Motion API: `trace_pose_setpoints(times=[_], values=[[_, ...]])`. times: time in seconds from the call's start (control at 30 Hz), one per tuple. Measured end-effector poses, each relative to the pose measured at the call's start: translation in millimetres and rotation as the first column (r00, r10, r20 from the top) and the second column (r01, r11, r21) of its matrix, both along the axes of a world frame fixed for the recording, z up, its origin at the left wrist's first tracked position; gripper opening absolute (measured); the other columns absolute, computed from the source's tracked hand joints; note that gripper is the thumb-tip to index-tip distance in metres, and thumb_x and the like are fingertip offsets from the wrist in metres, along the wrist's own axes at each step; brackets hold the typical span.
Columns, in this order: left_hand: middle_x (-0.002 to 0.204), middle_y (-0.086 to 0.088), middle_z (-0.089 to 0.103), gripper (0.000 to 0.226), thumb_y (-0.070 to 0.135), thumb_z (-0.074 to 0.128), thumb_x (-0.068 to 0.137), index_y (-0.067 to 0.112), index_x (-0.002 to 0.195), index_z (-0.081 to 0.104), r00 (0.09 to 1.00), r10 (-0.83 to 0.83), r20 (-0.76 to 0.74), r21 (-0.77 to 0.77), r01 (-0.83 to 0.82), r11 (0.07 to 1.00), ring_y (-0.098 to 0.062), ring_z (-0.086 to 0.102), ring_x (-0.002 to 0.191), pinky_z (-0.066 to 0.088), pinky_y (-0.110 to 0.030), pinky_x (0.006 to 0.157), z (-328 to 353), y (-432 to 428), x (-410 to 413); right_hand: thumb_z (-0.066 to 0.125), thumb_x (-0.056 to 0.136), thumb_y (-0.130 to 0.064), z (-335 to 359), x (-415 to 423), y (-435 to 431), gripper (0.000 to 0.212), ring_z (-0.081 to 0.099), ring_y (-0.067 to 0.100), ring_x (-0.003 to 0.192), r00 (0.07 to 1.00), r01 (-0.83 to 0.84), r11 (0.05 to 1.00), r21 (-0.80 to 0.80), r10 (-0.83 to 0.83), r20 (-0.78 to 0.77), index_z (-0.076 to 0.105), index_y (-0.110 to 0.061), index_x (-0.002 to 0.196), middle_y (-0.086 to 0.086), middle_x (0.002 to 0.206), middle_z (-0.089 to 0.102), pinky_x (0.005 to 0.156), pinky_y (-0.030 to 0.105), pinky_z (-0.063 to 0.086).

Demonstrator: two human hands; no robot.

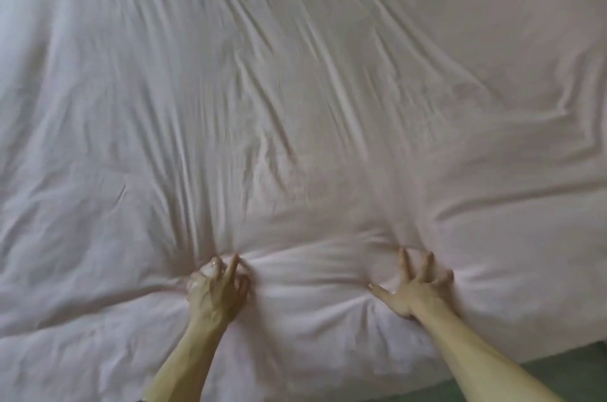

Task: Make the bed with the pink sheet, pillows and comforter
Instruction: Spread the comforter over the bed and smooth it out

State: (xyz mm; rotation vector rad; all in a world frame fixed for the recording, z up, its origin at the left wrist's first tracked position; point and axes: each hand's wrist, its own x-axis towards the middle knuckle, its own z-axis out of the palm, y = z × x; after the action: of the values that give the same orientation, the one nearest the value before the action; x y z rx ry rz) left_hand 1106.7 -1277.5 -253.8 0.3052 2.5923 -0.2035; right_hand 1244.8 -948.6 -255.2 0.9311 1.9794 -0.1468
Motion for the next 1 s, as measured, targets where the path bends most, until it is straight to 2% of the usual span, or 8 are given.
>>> trace_pose_setpoints(times=[0.07, 0.17, 0.27, 0.43, 0.57, 0.8, 0.9, 1.0], values=[[0.109, -0.004, 0.063, 0.033, 0.036, 0.045, 0.086, 0.022, 0.113, 0.057, 1.000, 0.006, -0.004, -0.004, -0.006, 1.000, -0.030, 0.065, 0.097, 0.051, -0.034, 0.077, 20.8, 27.9, -20.4, 0.033, 0.067, -0.093, 23.3, -11.6, 8.1, 0.123, 0.019, 0.038, 0.148, 0.998, 0.007, 1.000, -0.024, -0.005, 0.058, -0.013, -0.019, 0.154, 0.022, 0.163, 0.001, 0.118, 0.050, 0.024], [0.087, 0.001, 0.065, 0.016, 0.027, 0.046, 0.089, 0.020, 0.086, 0.060, 0.999, -0.012, -0.047, 0.024, 0.013, 1.000, -0.022, 0.067, 0.085, 0.044, -0.027, 0.063, 40.7, 74.9, -48.6, 0.044, 0.092, -0.052, 58.1, -41.5, 22.3, 0.061, 0.052, 0.026, 0.130, 0.973, -0.226, 0.972, -0.061, 0.222, -0.062, 0.051, -0.014, 0.140, 0.008, 0.145, 0.051, 0.102, 0.032, 0.043], [0.101, -0.003, 0.064, 0.021, 0.028, 0.042, 0.092, 0.017, 0.104, 0.055, 0.982, -0.054, -0.183, 0.229, 0.096, 0.969, -0.026, 0.062, 0.093, 0.045, -0.031, 0.064, 25.4, 124.5, -58.0, 0.039, 0.096, -0.046, 73.2, -81.0, 35.3, 0.049, 0.055, 0.030, 0.122, 0.911, -0.296, 0.955, 0.009, 0.286, -0.296, 0.057, -0.014, 0.129, 0.010, 0.133, 0.059, 0.094, 0.035, 0.045], [0.160, 0.009, -0.009, 0.063, 0.062, 0.030, 0.092, 0.050, 0.149, 0.004, 0.976, -0.124, -0.176, 0.394, 0.186, 0.900, -0.020, -0.006, 0.149, 0.005, -0.057, 0.114, -16.6, 198.8, -38.7, 0.040, 0.094, -0.058, 44.3, -120.0, 67.6, 0.061, 0.021, 0.027, 0.145, 0.608, -0.354, 0.932, 0.078, 0.293, -0.738, 0.035, -0.027, 0.147, 0.003, 0.157, 0.027, 0.114, 0.044, 0.027], [0.149, 0.024, -0.036, 0.062, 0.073, 0.006, 0.085, 0.060, 0.137, -0.024, 0.997, 0.053, -0.058, 0.269, -0.036, 0.963, -0.017, -0.030, 0.143, -0.006, -0.072, 0.106, -51.4, 213.9, 21.8, 0.022, 0.083, -0.084, -11.1, -50.3, 164.2, 0.084, -0.032, 0.025, 0.145, 0.788, -0.368, 0.929, 0.046, 0.338, -0.514, -0.011, -0.049, 0.151, -0.009, 0.159, -0.031, 0.112, 0.069, -0.007], [0.159, -0.010, 0.018, 0.064, 0.046, 0.027, 0.096, 0.017, 0.151, 0.011, 0.900, 0.436, -0.025, -0.073, -0.437, 0.897, -0.047, 0.029, 0.136, 0.043, -0.065, 0.093, -24.0, 267.4, 64.0, 0.005, 0.066, -0.096, -10.8, 96.9, 293.8, 0.109, -0.024, 0.047, 0.143, 0.966, -0.001, 0.998, 0.061, 0.017, -0.257, -0.023, -0.034, 0.151, 0.010, 0.156, -0.037, 0.110, 0.074, 0.010], [0.126, -0.010, 0.056, 0.049, 0.032, 0.046, 0.087, 0.007, 0.129, 0.044, 0.960, 0.275, -0.051, -0.161, -0.279, 0.947, -0.033, 0.058, 0.113, 0.056, -0.046, 0.081, 4.5, 343.8, 88.6, 0.031, 0.089, -0.074, 19.9, 101.4, 315.5, 0.097, 0.011, 0.056, 0.143, 0.973, -0.075, 0.997, 0.015, 0.077, -0.217, -0.002, -0.013, 0.157, 0.030, 0.160, 0.000, 0.117, 0.056, 0.018], [0.105, -0.003, 0.065, 0.039, 0.029, 0.051, 0.078, 0.017, 0.113, 0.063, 0.991, 0.016, -0.134, 0.000, -0.017, 1.000, -0.028, 0.062, 0.099, 0.051, -0.036, 0.078, 19.5, 428.6, 117.6, 0.041, 0.093, -0.053, 48.8, 84.7, 343.6, 0.062, 0.048, 0.035, 0.130, 0.915, -0.269, 0.962, -0.042, 0.242, -0.322, 0.041, -0.016, 0.144, 0.015, 0.143, 0.048, 0.103, 0.041, 0.041]])
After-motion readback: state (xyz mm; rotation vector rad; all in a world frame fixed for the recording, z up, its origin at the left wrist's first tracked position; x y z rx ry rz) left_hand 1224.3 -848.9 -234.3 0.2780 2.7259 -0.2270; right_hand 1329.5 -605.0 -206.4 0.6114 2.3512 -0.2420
